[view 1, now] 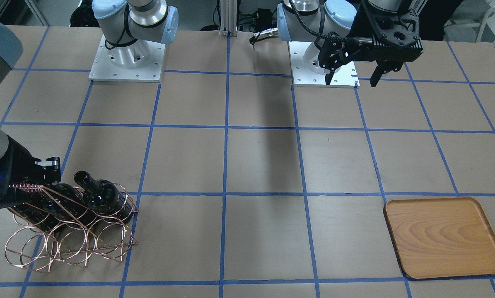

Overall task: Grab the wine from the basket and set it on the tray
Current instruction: 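Pull the dark bottle out of the rack with the right gripper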

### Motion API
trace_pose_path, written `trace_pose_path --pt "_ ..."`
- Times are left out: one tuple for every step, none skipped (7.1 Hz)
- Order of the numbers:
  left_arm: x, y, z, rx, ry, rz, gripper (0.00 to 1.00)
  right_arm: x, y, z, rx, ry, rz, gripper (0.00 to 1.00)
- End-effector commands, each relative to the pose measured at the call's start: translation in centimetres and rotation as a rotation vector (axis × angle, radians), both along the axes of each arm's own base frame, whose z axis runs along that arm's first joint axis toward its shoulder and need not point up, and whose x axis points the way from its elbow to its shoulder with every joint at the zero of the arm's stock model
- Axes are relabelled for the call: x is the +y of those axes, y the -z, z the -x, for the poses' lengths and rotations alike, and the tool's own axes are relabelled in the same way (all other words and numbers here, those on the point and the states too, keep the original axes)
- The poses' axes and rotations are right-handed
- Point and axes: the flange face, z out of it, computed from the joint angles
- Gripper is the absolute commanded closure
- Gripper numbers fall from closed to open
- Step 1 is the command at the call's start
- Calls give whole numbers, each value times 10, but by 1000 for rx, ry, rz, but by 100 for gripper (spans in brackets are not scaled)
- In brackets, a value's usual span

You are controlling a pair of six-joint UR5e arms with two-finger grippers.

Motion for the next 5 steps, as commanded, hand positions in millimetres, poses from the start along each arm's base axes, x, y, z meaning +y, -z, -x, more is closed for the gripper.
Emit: trace_pose_path --pt "0 0 0 0 0 0 0 14 -30 -5 11 0 31 100" --pt "0 0 0 0 0 0 0 29 -54 -7 23 0 45 100" --pt "0 0 0 0 0 -1 0 48 -81 -11 27 0 53 100" --pt "0 0 0 0 0 0 0 73 -114 -16 29 3 64 100" --pt "0 0 0 2 0 0 0 90 -139 -20 28 10 63 100"
